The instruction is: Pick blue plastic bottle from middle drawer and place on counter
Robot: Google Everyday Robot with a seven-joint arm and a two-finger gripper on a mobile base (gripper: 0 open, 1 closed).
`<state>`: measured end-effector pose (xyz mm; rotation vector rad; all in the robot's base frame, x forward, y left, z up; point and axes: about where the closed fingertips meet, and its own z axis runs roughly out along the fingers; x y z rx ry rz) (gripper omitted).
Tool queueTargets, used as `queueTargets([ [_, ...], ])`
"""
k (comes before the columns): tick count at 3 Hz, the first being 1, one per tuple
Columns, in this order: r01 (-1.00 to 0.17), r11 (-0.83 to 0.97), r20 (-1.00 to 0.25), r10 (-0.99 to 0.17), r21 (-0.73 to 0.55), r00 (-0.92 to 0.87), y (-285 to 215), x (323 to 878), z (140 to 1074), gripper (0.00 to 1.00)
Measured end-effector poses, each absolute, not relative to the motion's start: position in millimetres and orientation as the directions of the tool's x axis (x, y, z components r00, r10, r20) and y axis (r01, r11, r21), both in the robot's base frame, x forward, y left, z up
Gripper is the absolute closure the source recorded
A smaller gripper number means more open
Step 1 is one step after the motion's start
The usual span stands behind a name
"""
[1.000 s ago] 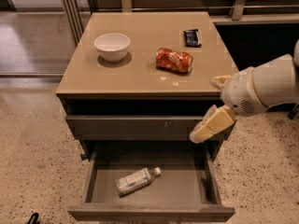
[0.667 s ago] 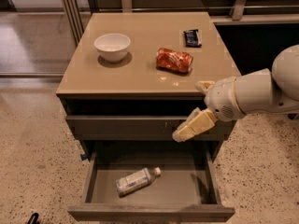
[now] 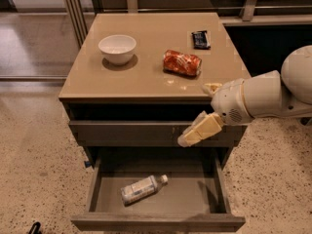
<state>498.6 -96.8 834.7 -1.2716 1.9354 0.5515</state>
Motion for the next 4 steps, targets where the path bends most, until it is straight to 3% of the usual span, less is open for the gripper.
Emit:
queueTargets([
  [4,-0.867,0.469,-0.789,-0.463,0.170,-0.405,-19,452,650,0.00],
])
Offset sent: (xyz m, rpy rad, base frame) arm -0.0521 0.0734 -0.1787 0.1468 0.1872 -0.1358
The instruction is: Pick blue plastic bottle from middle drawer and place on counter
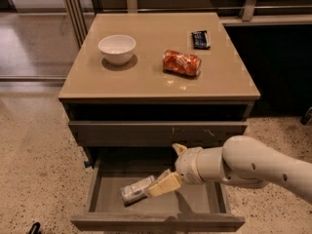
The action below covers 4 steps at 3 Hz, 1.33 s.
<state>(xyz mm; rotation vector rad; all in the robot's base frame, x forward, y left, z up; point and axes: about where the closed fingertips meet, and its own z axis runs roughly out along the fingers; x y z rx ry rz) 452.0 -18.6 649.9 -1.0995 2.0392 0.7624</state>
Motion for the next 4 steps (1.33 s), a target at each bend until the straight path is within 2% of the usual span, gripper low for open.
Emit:
queueTargets([
  [3,-0.824,0.547,-0.806,-0.417,0.146,-0.420,-16,447,613,0.00],
  [4,-0.833,0.515,-0.799,-0.406,0.201,-0.444,6,451,567,0.00],
])
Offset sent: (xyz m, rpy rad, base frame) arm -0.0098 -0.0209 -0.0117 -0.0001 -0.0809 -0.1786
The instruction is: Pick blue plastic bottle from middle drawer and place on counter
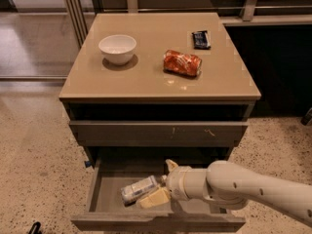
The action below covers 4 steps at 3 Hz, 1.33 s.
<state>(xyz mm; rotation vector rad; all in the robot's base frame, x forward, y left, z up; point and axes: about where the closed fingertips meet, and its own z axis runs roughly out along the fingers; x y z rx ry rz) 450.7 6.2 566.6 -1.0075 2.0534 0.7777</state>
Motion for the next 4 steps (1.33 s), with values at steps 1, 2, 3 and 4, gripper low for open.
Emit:
queueTargets([
  [1,-0.852,0.444,-0.776,-0.420,0.277,-0.471,51,469,498,0.00],
  [2,-0.855,0.437,-0.775,-0.422,0.281,-0.470,56,468,497,0.00],
  [3,-0.845,0.460,-0.772,-0.418,0.274,-0.478,54,460,494,0.00],
  [4,-0.820,0.507,-0.757,-0.417,0.267,-0.504,45,464,472,0.00],
])
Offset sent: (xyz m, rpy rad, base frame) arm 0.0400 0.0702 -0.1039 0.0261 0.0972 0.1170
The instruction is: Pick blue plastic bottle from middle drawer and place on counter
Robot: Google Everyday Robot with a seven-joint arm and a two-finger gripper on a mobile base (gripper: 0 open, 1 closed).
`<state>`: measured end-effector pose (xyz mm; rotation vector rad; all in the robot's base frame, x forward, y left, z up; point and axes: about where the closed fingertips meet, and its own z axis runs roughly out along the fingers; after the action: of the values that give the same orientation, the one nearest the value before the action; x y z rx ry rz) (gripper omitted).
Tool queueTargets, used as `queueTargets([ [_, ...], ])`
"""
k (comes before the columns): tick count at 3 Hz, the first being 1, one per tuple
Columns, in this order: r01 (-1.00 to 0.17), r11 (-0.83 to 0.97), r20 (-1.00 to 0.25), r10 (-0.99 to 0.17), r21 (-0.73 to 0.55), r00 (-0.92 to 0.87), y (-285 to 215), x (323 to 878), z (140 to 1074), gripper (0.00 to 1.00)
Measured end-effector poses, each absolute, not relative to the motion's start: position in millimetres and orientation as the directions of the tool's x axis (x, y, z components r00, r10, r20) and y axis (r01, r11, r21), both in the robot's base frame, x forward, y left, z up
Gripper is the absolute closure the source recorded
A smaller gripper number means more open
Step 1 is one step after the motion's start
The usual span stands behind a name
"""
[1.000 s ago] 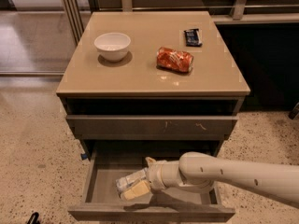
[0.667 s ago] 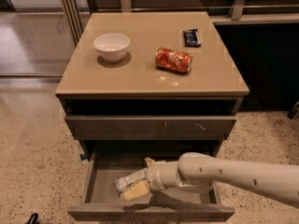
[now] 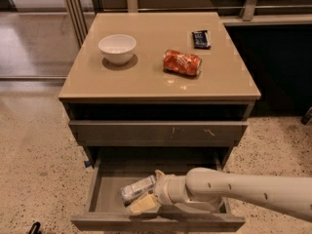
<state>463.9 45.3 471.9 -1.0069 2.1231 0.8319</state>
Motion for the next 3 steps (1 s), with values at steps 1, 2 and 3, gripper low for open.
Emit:
queueTargets([
  [1,-0.825,0.522,-0.749,-0.454,0.216,-0.483,34,491,452,0.00],
  [2,-0.834,0.518,-0.748,-0.475,0.189,-0.464,31,510,444,0.00],
  [3,-0.850,0.499,-0.738,-0.507,0.169,-0.445,34,526,436,0.00],
])
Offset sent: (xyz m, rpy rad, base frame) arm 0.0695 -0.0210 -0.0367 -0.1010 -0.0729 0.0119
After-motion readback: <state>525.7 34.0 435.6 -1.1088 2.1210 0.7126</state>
